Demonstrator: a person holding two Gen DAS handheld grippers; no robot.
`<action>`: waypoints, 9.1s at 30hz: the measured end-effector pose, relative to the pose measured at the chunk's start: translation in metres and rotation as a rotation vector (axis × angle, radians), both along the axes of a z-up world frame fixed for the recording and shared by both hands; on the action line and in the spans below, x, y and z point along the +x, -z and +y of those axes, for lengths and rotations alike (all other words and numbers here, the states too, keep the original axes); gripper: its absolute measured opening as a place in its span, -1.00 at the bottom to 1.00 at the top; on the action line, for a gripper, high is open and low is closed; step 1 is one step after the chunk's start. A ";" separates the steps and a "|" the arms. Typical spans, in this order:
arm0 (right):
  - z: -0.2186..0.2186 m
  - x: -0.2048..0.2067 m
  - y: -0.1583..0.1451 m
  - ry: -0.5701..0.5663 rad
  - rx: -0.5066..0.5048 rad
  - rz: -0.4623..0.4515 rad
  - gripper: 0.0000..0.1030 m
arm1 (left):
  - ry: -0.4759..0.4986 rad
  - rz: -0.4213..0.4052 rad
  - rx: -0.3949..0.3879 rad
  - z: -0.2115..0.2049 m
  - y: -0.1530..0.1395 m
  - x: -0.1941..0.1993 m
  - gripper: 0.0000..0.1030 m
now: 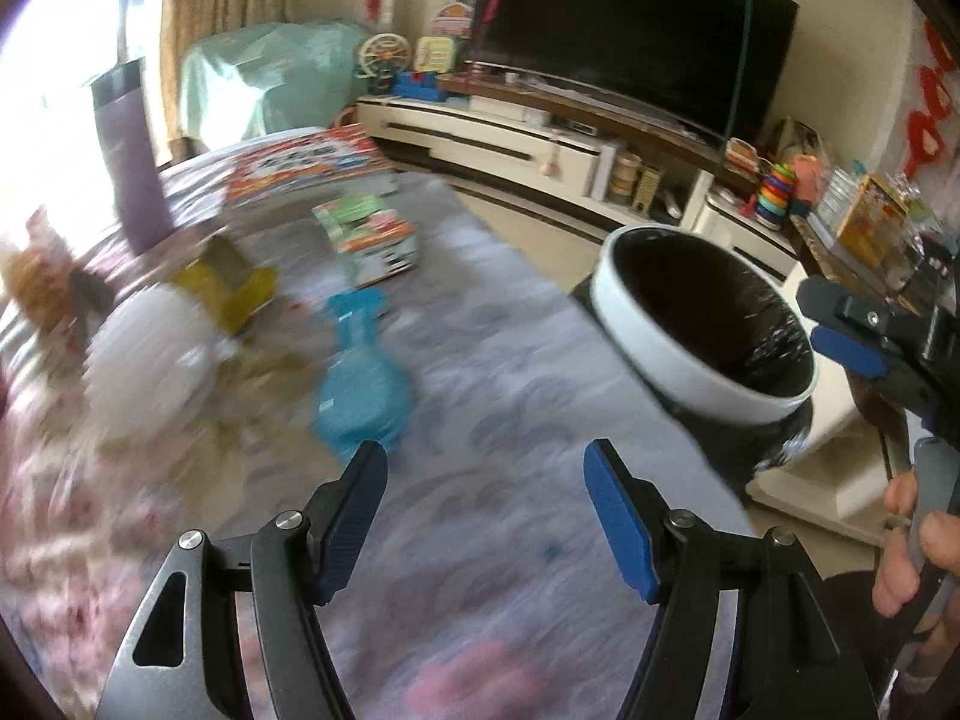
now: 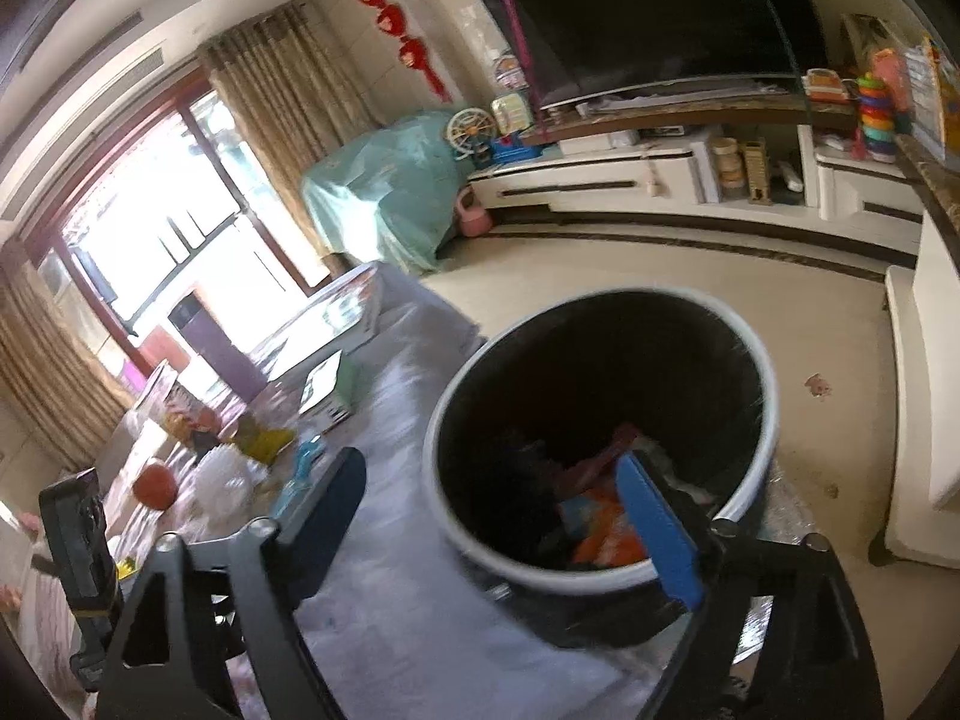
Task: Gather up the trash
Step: 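Move both tools back over the table toward the foam net and blue bottle, then grasp the white foam net with the left tool while the right tool grasps the blue bottle, then carry the white foam net and blue bottle over the trash bin with both tools, then open both tools to drop the foam net and blue bottle into the bin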
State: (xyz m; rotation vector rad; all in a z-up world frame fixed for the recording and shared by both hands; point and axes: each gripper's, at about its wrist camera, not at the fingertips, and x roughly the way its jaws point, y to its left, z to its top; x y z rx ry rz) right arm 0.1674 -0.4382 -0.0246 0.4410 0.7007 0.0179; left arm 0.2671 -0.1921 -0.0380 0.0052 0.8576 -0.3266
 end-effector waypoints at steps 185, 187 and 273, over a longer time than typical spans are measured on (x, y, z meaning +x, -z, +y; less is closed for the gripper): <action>0.095 -0.048 0.040 -0.182 -0.109 0.037 -0.64 | 0.111 0.018 -0.144 0.051 0.030 0.002 -0.88; 0.092 -0.049 0.038 -0.175 -0.105 0.028 -0.65 | 0.117 0.015 -0.144 0.049 0.029 0.003 -0.88; -0.040 0.000 0.004 0.061 -0.069 0.003 0.16 | 0.248 -0.009 -0.027 -0.111 0.007 0.104 0.00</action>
